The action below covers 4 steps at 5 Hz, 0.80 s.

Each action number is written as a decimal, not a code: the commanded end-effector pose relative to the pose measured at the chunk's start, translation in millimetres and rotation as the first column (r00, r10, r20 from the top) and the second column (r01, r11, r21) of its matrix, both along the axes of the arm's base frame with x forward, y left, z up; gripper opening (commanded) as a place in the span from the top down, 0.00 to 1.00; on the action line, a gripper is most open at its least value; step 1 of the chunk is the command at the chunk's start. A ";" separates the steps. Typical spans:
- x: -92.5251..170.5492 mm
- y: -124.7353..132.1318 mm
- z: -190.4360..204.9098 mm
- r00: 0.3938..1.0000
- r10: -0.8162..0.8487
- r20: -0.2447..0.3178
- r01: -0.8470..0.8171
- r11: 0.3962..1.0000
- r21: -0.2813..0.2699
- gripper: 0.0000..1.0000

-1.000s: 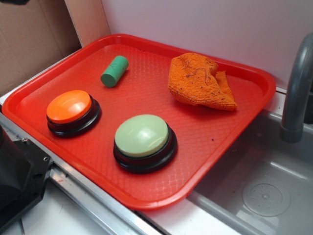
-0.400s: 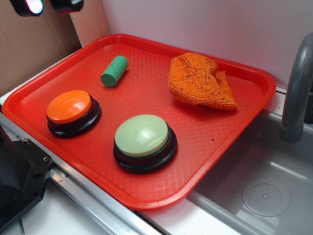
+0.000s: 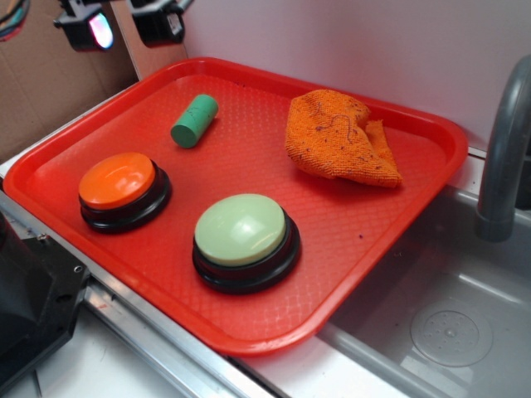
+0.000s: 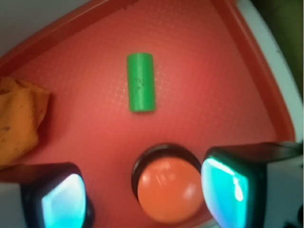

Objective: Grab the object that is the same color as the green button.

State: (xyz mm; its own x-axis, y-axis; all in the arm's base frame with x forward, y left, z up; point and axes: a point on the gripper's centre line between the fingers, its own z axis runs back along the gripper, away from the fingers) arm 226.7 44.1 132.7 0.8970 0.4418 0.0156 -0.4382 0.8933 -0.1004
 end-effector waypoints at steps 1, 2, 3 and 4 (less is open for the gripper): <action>23.1 24.5 -40.6 0.989 0.146 0.002 -0.146 0.989 0.017 0.00; 32.5 25.1 -62.1 0.984 0.180 0.019 -0.180 0.983 0.026 0.00; 39.1 24.8 -82.5 0.982 0.186 0.032 -0.186 0.982 0.014 0.00; 42.6 25.8 -97.5 0.981 0.192 0.030 -0.193 0.981 0.028 0.00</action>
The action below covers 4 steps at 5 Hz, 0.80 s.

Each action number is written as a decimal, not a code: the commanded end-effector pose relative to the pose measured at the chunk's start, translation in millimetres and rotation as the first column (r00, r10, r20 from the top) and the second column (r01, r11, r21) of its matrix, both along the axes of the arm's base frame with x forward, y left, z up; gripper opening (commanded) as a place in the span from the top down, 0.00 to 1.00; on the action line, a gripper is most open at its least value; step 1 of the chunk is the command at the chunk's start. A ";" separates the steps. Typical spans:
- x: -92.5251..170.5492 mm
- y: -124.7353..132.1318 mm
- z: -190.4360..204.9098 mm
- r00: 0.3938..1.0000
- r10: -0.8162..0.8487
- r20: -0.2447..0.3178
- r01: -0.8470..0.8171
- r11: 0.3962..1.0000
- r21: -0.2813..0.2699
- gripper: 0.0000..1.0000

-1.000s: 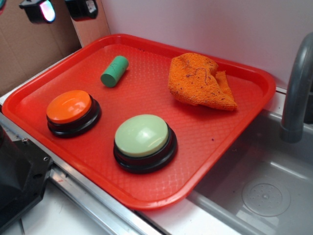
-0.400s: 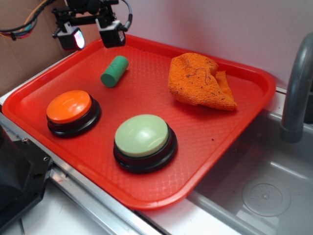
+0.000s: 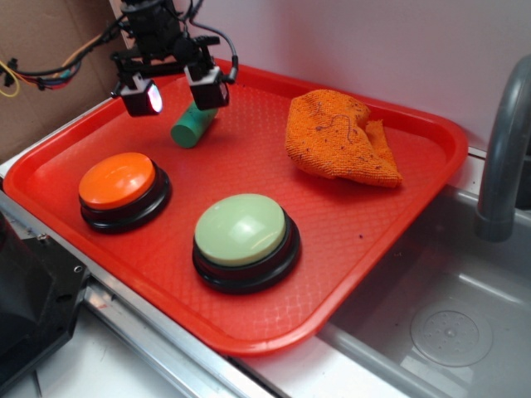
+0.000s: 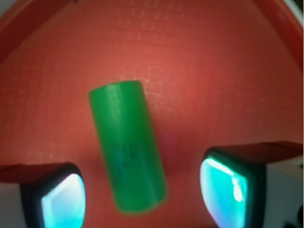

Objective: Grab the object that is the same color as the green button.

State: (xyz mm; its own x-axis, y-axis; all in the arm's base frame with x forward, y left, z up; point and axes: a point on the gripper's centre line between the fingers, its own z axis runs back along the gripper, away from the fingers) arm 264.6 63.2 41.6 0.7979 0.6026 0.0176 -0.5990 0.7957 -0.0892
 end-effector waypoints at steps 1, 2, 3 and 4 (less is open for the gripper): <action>9.0 3.0 -21.9 1.000 0.000 0.014 0.000 1.000 0.022 0.00; 8.1 0.5 -20.1 0.998 -0.038 0.044 0.039 0.999 -0.028 0.00; 2.7 -1.2 -10.2 0.996 -0.033 0.085 0.040 0.997 -0.071 1.00; -4.2 -6.6 5.2 0.996 -0.006 0.091 0.008 1.000 -0.015 1.00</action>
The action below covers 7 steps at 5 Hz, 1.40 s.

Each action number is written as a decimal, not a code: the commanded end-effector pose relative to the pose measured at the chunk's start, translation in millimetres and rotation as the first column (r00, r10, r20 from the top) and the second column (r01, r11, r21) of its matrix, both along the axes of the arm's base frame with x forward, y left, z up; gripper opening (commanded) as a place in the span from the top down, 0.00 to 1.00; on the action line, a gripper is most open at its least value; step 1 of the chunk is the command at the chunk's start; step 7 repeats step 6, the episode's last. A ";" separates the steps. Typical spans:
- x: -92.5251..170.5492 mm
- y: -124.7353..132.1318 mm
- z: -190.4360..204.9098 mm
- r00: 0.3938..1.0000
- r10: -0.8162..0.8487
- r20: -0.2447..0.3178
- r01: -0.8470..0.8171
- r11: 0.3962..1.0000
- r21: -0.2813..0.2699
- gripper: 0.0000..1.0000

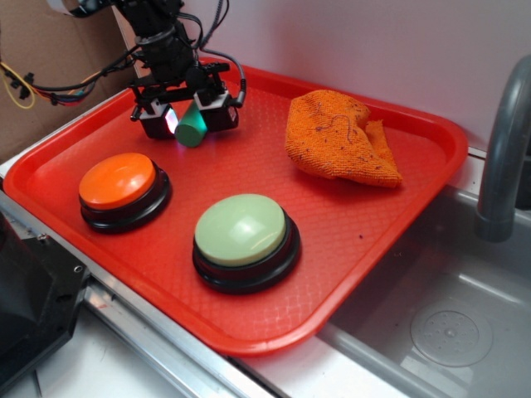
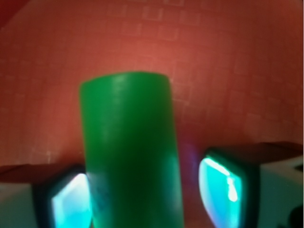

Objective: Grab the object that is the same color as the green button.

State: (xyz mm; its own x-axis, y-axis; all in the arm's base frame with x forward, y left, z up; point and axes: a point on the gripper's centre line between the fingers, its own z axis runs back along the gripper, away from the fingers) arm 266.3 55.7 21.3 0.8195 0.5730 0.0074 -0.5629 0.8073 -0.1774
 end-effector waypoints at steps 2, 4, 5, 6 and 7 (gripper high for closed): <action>-25.0 -28.7 80.8 0.996 -0.029 0.087 0.020 0.995 0.094 1.00; -49.3 -68.9 115.7 0.977 -0.211 0.034 0.207 0.974 0.091 1.00; -55.5 -80.5 117.0 0.963 -0.262 0.058 0.255 0.961 0.106 1.00; -59.2 -74.8 115.3 0.975 -0.218 0.036 0.215 0.974 0.068 1.00; -59.2 -74.8 115.3 0.975 -0.218 0.036 0.215 0.974 0.068 1.00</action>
